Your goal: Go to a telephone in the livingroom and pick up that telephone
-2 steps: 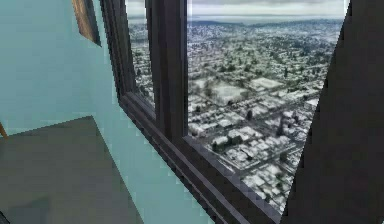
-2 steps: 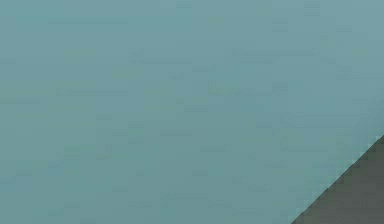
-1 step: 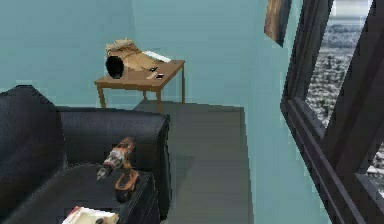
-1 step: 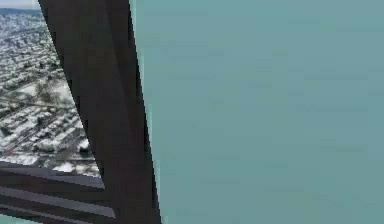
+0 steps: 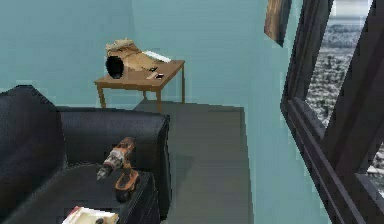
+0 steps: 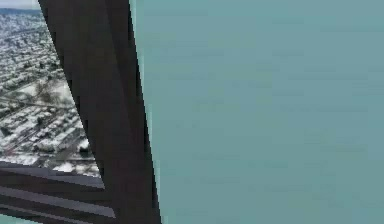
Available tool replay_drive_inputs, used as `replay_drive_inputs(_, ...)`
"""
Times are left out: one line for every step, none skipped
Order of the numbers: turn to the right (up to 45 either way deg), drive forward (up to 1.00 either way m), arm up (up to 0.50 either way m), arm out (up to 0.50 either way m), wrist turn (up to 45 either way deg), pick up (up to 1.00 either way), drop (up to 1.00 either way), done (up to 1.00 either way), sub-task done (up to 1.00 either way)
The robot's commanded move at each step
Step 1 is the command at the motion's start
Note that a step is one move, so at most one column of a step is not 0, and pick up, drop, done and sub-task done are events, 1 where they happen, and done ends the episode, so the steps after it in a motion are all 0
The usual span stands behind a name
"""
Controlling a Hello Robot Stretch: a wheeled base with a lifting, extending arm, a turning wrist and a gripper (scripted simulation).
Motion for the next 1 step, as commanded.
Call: replay_drive_inputs(3.0, 0.0, 0.0, 0.0, 0.0, 0.0, 0.0, 0.0, 0.0)
